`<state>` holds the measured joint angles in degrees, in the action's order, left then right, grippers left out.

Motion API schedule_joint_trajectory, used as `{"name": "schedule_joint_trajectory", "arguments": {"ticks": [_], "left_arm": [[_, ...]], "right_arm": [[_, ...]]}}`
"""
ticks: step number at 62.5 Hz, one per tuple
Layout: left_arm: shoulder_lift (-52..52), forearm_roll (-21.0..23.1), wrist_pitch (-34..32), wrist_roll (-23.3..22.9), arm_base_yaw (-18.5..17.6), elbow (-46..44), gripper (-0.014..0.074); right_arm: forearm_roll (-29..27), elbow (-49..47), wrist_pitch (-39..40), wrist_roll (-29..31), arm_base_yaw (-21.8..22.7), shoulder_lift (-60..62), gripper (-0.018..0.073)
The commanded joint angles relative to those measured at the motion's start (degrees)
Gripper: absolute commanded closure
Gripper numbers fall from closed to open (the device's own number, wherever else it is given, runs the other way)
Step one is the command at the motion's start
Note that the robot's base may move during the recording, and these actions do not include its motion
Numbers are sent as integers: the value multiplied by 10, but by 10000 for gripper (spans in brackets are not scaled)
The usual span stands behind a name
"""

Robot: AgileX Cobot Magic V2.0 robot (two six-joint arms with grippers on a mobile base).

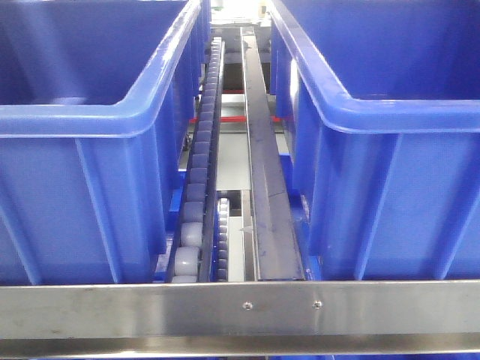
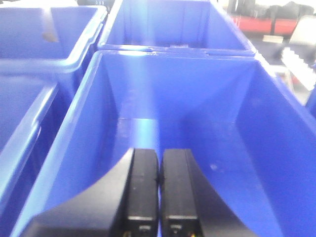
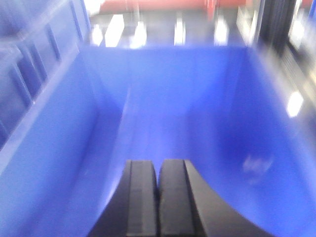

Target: Pick and sort blue part to right shelf

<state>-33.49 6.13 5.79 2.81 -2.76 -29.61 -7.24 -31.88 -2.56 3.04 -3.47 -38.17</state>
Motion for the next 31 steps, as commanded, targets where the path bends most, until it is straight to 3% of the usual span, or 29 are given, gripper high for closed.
{"name": "schedule_joint_trajectory", "arguments": {"ticks": [1, 17, 31], "left_arm": [[43, 11, -50, -3, 2, 16, 461], [178, 11, -45, -3, 2, 94, 461], [225, 11, -16, -3, 2, 105, 461]], "right_arm": [[11, 13, 55, 9, 2, 38, 531], [11, 127, 71, 9, 2, 178, 531], [11, 158, 70, 9, 2, 256, 531]]}}
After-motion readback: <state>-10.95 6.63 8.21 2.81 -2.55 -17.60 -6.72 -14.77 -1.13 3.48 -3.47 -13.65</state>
